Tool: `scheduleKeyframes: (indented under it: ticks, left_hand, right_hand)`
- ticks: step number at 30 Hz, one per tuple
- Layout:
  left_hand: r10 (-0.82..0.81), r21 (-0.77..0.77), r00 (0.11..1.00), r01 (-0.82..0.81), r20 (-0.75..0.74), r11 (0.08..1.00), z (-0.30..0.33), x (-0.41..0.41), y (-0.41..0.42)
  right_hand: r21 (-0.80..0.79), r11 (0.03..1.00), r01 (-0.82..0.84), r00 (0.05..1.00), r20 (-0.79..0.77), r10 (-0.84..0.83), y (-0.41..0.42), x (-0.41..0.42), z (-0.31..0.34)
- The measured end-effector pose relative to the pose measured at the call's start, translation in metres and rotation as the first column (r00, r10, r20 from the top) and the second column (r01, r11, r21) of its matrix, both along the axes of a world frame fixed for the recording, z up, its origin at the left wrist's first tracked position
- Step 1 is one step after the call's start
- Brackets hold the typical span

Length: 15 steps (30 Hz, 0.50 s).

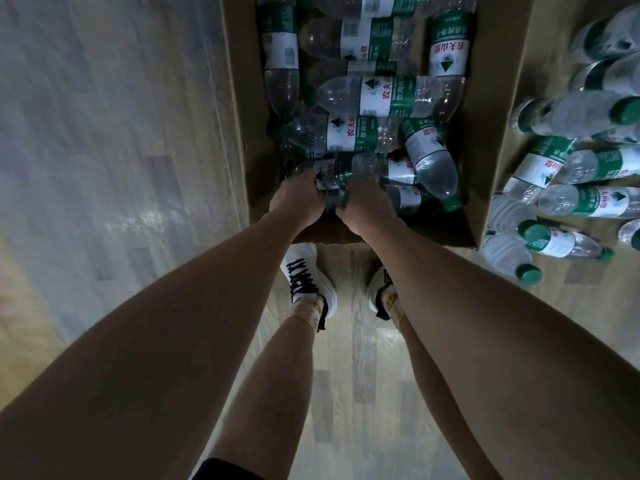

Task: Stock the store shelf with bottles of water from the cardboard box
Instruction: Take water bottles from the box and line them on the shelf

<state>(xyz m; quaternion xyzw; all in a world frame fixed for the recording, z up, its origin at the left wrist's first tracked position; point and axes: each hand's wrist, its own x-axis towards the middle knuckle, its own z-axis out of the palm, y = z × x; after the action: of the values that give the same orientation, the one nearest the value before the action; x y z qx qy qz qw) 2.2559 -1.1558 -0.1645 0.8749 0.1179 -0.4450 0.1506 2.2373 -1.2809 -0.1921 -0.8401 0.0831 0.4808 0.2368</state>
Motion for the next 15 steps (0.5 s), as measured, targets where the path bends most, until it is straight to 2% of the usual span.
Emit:
scheduleKeyframes:
  ticks: [3, 8, 12, 15]
  left_hand:
    - [-0.015, -0.006, 1.000, 0.014, -0.015, 1.000, -0.009, -0.005, 0.009]
    - [-0.052, 0.022, 0.998, 0.053, -0.025, 0.998, -0.018, -0.012, 0.027]
    - [-0.063, -0.007, 0.998, 0.063, -0.010, 0.998, -0.015, -0.012, 0.035]
    - [-0.032, -0.011, 0.999, 0.032, -0.035, 0.999, -0.007, -0.014, 0.039]
  right_hand:
    - [-0.096, 0.995, -0.033, 0.999, 0.006, 0.034, 0.011, -0.006, -0.004]
    - [-0.337, 0.880, -0.335, 0.923, 0.072, 0.379, 0.022, -0.019, -0.009]
    - [-0.335, 0.808, -0.485, 0.853, 0.019, 0.521, 0.018, -0.021, -0.004]
    - [-0.288, 0.791, -0.540, 0.835, -0.068, 0.546, 0.005, -0.016, 0.000]
